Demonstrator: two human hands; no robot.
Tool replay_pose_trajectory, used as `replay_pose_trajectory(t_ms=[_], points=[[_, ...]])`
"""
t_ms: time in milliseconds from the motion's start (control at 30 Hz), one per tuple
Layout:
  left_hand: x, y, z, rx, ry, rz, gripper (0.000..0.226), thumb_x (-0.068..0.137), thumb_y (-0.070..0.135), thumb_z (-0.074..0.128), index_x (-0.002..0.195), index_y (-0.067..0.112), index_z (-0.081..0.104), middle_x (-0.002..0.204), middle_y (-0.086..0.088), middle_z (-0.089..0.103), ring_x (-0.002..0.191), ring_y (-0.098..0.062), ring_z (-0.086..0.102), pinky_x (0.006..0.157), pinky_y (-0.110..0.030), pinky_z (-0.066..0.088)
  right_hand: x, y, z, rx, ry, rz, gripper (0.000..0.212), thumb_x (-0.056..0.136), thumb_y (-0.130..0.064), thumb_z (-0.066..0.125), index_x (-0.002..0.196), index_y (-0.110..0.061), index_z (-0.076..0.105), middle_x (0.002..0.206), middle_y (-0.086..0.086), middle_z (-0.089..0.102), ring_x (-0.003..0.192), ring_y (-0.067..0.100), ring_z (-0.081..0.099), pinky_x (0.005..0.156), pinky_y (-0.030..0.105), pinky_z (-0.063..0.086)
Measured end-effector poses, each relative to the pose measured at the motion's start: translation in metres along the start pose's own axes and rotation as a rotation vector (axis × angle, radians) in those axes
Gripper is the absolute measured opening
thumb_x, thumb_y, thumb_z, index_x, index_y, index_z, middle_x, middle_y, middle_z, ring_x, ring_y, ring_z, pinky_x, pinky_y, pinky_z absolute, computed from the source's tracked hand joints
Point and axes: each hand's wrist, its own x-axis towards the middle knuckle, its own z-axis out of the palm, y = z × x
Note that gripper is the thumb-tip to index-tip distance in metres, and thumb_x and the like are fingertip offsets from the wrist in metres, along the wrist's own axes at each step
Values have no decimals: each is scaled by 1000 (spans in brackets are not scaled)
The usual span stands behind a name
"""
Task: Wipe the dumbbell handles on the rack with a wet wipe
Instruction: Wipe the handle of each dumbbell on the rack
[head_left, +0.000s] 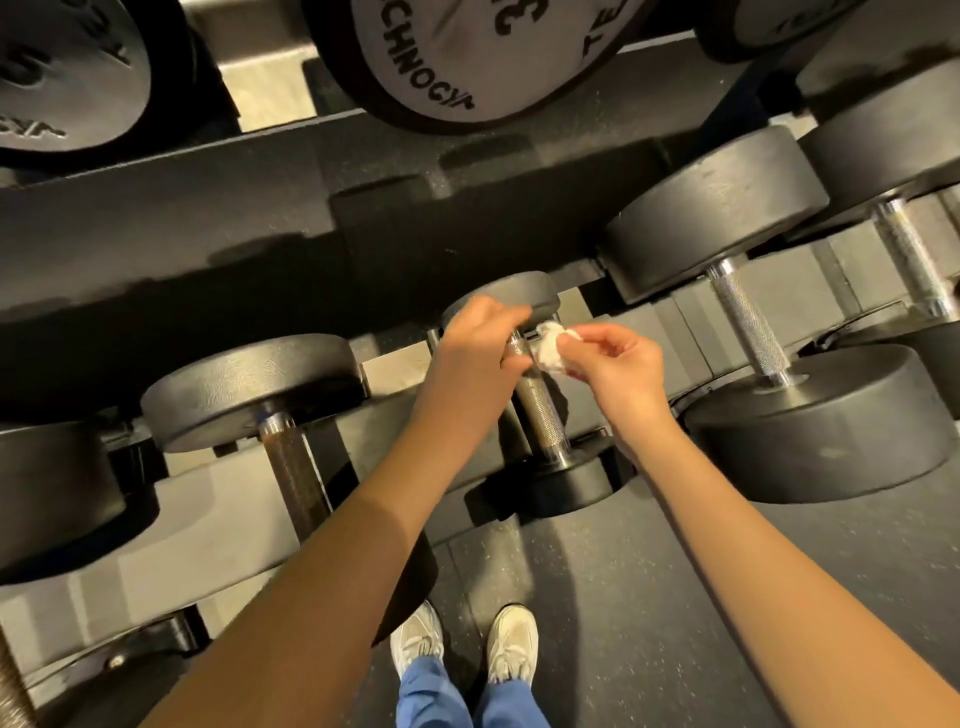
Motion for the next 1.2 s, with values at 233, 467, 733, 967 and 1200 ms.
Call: replay_pose_trajectory(t_ms=[233, 467, 733, 967, 1200], points=[[10, -14, -3, 229, 43, 159, 32, 85, 6, 45, 107, -2, 66, 111, -19, 62, 105, -37, 57, 86, -28, 40, 27, 13, 32, -380, 24, -144, 6, 83, -15, 71, 88, -13, 73, 75, -9, 66, 69, 3, 61, 60, 11, 45], [10, -11, -6, 227, 14, 147, 35, 75, -13, 65, 108, -2, 67, 111, -16, 63, 107, -36, 57, 84, -26, 42, 4, 15, -13, -771, -246, -141, 4, 82, -7, 70, 83, -9, 72, 80, -2, 63, 74, 10, 58, 68, 18, 45], [11, -10, -7, 205, -12, 151, 32, 76, -10, 66, 108, -3, 68, 110, -18, 63, 105, -37, 58, 75, -28, 48, 3, 13, 14, -629, -75, -292, 7, 82, -12, 71, 87, -10, 74, 80, -3, 62, 69, 5, 54, 65, 18, 43], [12, -13, -7, 200, 0, 176, 28, 79, -10, 64, 105, -3, 68, 106, -16, 63, 100, -36, 57, 74, -31, 52, -16, 15, -22, -914, -389, -217, 6, 80, -5, 72, 84, -9, 75, 84, -3, 63, 76, 10, 59, 69, 8, 45], [13, -5, -8, 236, -107, 137, 25, 90, 9, 62, 112, -1, 63, 116, -15, 56, 111, -34, 50, 83, -23, 37, -22, 11, -42, -765, -224, -209, 10, 83, -10, 69, 93, -11, 74, 86, -6, 64, 79, 8, 59, 65, 6, 43]])
